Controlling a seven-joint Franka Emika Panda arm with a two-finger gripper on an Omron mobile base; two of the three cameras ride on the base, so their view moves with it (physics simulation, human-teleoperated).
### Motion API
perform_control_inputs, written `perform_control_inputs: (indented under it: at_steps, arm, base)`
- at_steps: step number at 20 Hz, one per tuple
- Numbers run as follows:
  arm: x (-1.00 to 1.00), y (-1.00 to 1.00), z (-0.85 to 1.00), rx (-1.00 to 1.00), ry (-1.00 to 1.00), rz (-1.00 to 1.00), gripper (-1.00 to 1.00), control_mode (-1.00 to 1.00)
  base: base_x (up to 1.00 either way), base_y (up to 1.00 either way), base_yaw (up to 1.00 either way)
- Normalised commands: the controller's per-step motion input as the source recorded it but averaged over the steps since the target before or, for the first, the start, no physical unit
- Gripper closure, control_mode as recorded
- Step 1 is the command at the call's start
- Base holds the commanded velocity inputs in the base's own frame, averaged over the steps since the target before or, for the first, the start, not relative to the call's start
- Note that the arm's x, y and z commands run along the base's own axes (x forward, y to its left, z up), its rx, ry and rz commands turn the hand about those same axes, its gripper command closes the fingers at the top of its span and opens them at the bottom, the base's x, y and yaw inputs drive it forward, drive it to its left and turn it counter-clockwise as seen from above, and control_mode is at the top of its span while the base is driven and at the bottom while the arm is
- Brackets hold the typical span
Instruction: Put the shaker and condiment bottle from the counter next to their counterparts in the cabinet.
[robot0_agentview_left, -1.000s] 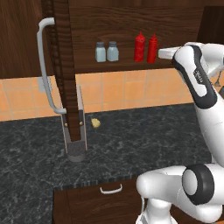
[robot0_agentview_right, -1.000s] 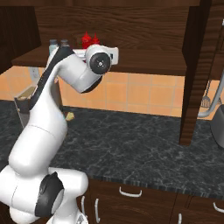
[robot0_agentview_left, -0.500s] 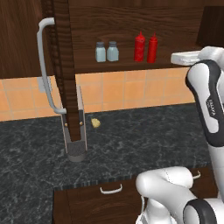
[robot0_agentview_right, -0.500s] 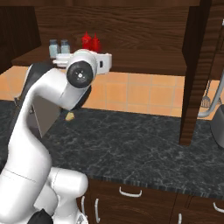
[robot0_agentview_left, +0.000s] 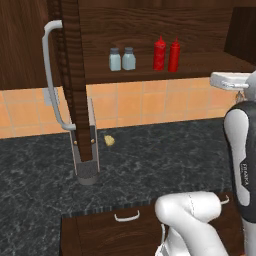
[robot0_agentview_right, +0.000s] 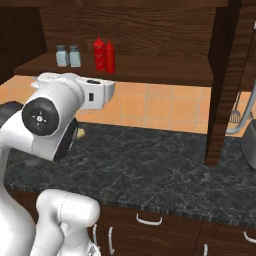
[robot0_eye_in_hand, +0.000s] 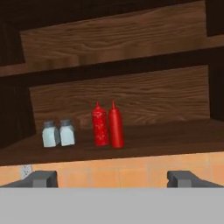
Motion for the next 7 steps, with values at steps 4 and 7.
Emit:
perform_control_inputs:
  at_steps: [4, 7]
  arm:
    - [-1.0, 0.0, 0.0, 0.06, 0.0, -0.16, -1.0, -1.0]
    - [-1.0, 0.0, 0.0, 0.09, 0.0, -0.16, -1.0, -1.0]
  base:
    - [0.0, 0.0, 0.0]
    - [0.0, 0.0, 0.0]
